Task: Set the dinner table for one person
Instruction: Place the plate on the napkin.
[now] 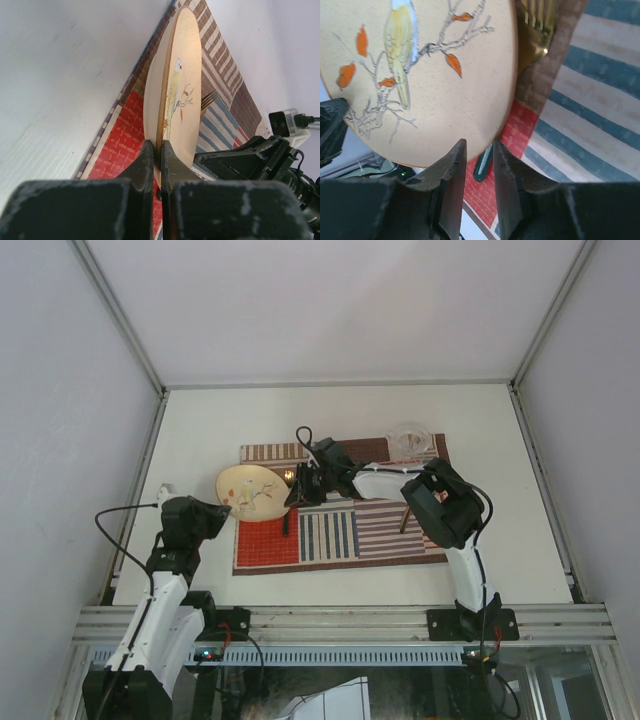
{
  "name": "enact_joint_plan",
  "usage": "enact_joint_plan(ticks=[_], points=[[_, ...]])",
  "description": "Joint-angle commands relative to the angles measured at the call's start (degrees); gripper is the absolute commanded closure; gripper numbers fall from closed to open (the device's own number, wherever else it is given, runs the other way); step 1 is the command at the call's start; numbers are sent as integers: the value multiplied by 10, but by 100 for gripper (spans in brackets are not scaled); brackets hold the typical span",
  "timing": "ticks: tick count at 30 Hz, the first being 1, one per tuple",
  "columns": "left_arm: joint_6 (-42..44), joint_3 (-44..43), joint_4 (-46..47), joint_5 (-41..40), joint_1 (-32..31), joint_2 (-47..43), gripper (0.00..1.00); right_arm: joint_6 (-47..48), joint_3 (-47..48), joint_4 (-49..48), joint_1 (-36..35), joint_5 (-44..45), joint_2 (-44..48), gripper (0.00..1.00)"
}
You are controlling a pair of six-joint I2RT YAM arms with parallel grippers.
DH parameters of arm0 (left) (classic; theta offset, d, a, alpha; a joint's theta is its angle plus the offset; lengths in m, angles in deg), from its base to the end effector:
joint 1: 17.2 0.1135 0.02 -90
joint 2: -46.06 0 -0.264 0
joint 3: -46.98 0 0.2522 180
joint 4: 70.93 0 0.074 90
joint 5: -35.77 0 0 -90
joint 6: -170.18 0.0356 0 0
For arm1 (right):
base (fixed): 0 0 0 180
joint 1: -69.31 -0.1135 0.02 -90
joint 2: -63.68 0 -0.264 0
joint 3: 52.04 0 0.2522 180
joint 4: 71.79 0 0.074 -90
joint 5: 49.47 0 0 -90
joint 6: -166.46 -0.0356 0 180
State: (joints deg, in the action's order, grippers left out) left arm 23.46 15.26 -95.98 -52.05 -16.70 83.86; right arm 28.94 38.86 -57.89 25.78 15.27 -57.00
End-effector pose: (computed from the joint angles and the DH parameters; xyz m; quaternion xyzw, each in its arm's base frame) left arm 0.1560 0.0000 0.1919 -0.4088 0.7689 -0.2461 0.4256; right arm 0.3161 0.3212 0.1419 -0.0547 0.8996 0.4147 0.1254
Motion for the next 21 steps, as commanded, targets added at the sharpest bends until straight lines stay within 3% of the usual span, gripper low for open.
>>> enact_joint_plan(ticks=[1, 21], points=[[-16, -48, 110, 20, -1, -23, 100, 26, -18, 24, -4, 20, 35, 72], [-16, -44, 113, 27, -1, -24, 100, 23, -27, 15, 1, 34, 57, 72]])
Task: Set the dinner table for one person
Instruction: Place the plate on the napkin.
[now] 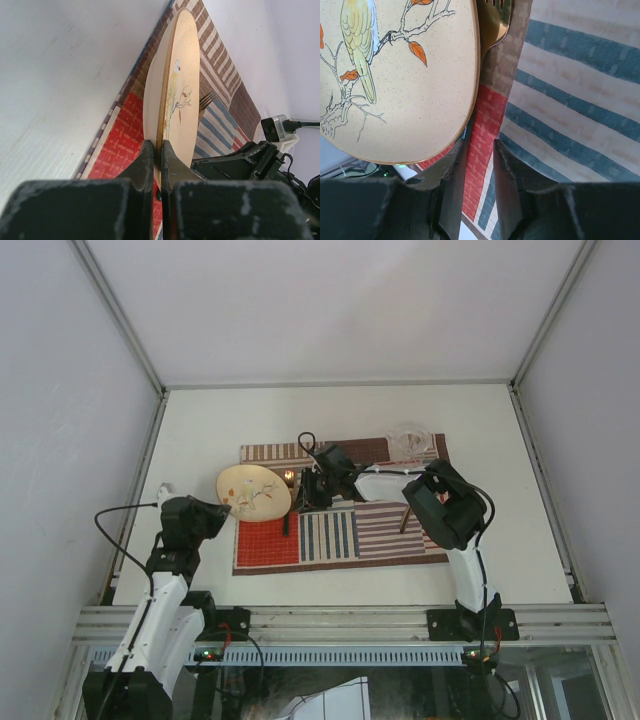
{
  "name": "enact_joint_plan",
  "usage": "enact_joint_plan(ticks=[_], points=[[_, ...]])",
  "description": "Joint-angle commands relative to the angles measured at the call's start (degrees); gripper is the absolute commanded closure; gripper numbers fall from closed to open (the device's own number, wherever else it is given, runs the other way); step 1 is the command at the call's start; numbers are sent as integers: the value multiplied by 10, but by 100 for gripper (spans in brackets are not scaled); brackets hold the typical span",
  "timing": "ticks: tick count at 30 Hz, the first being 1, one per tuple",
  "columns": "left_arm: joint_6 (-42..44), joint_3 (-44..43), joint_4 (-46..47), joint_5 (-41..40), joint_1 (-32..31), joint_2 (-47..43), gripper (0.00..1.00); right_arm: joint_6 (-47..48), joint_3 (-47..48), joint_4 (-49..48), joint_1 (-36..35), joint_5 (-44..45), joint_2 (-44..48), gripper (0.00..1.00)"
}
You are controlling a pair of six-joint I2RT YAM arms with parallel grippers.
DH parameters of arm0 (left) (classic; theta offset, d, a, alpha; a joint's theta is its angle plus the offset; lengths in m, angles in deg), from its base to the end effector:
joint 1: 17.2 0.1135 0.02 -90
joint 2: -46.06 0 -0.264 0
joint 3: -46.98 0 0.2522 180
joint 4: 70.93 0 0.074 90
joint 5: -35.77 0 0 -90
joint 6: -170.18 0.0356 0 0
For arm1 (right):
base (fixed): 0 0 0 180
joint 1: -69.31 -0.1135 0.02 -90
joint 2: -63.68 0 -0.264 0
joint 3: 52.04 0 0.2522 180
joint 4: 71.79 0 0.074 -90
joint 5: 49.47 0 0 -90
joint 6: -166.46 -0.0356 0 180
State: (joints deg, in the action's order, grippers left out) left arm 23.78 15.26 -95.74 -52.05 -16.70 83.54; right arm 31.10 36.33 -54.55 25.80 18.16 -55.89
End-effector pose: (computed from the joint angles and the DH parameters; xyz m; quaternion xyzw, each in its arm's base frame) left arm 0.1558 0.0000 0.1931 -0.4054 0.7680 -0.2469 0.4300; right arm 0.3076 0.3106 0.1325 -0.0540 0.9182 0.3732 0.1215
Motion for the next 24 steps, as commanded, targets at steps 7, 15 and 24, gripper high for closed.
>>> enact_joint_plan(ticks=[7, 15, 24], points=[[-18, -39, 117, 30, -2, -18, 100, -106, -83, -193, 22, -63, 71, 73], [-18, -34, 123, 35, -2, -13, 100, -142, -76, -245, 19, -79, 45, 73], [-17, -36, 124, 38, -1, -13, 100, -140, -70, -228, 14, -81, 26, 73]])
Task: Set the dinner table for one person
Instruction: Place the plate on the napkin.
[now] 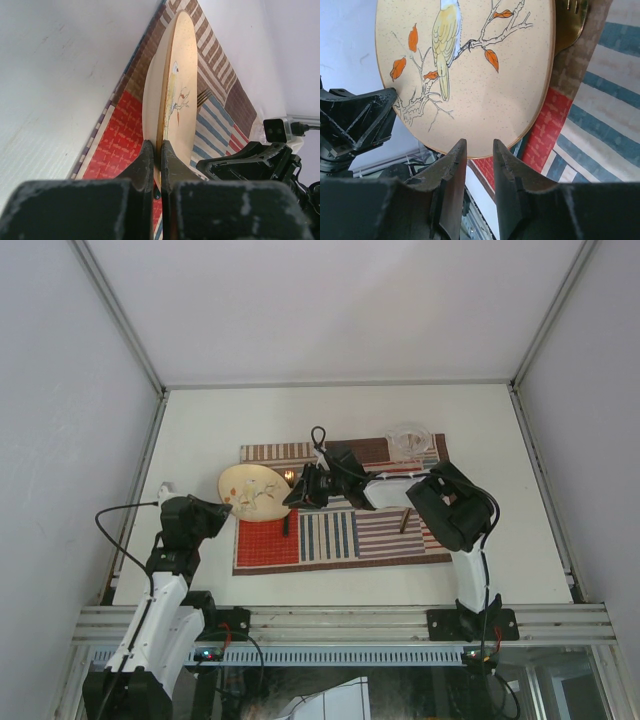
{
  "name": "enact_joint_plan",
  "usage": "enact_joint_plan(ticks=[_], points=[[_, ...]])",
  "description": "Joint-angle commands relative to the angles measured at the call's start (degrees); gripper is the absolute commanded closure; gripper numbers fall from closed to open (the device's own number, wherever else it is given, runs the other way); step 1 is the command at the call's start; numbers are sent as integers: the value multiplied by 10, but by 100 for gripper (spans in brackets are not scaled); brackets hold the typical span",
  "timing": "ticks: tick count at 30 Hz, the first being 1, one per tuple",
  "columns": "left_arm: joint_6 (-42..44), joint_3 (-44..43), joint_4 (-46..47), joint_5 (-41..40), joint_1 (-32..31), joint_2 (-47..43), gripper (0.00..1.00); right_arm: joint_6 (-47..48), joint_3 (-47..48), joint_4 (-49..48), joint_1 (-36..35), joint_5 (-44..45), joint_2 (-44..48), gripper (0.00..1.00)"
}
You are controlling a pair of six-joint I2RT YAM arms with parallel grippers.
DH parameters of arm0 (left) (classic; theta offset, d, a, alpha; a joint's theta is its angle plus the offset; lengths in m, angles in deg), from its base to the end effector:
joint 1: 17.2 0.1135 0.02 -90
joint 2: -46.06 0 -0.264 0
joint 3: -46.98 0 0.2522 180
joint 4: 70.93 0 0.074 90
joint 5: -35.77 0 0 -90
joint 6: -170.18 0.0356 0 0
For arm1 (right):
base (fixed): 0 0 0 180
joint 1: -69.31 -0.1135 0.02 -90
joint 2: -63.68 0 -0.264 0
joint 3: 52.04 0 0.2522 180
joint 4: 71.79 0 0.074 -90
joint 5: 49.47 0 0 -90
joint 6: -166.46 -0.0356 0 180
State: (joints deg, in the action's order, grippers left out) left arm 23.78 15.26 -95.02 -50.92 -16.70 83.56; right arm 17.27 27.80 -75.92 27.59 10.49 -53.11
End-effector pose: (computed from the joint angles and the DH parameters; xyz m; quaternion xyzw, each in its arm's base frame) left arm 0.1565 -0.0007 0.1943 -0.3994 0.7675 -0.2568 0.4306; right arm 0.3081 0.2985 0.1407 0.0062 0.8571 0.5013 0.1188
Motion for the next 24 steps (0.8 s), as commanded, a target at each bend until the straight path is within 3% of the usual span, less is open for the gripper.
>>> enact_joint_plan(ticks=[1, 24], points=[[-17, -37, 117, 26, -1, -12, 100, 0, 15, -10, -5, -4, -1, 73], [-14, -52, 102, 25, -1, -27, 100, 32, -2, 26, -9, 16, -3, 73]])
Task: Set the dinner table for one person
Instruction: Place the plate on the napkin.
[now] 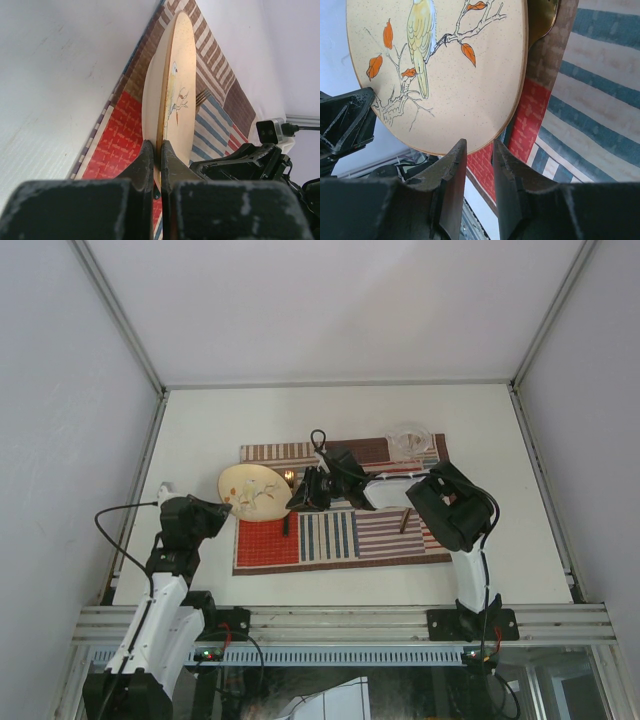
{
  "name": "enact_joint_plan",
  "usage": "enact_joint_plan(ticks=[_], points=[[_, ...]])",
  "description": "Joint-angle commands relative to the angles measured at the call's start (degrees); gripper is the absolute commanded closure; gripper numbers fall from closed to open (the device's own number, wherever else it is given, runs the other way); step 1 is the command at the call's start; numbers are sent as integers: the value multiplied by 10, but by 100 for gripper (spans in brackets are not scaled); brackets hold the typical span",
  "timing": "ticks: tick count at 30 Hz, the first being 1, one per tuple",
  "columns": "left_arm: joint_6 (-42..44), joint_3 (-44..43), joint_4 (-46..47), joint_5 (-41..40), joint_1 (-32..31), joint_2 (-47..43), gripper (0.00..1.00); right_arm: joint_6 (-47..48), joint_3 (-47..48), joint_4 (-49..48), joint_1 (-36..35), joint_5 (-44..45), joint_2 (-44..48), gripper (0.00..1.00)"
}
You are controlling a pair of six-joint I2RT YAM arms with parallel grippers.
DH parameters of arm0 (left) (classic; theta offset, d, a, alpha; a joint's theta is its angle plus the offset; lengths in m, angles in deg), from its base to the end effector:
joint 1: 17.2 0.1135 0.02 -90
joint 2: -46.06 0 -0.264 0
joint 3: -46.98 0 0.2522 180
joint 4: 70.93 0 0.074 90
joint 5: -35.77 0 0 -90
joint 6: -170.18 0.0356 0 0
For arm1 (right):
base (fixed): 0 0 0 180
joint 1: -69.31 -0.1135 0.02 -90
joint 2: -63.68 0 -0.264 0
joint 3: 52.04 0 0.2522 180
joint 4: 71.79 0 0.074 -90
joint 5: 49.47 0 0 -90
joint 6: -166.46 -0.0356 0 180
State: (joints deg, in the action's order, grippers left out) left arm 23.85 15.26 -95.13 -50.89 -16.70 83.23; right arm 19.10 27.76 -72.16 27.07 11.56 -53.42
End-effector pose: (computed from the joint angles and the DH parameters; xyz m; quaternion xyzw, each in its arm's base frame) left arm 0.1559 -0.0007 0.1949 -0.3983 0.7670 -0.2575 0.4322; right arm 0.3030 0.2984 0.1325 0.0032 0.8734 0.4748 0.1083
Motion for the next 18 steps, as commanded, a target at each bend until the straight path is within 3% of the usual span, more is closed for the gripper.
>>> enact_joint_plan(ticks=[1, 18], points=[[-16, -52, 102, 24, -1, -25, 100, 13, -2, -13, -5, 5, -2, 73], [-24, -50, 98, 31, -1, -37, 100, 2, 1, -41, -9, 9, -31, 73]])
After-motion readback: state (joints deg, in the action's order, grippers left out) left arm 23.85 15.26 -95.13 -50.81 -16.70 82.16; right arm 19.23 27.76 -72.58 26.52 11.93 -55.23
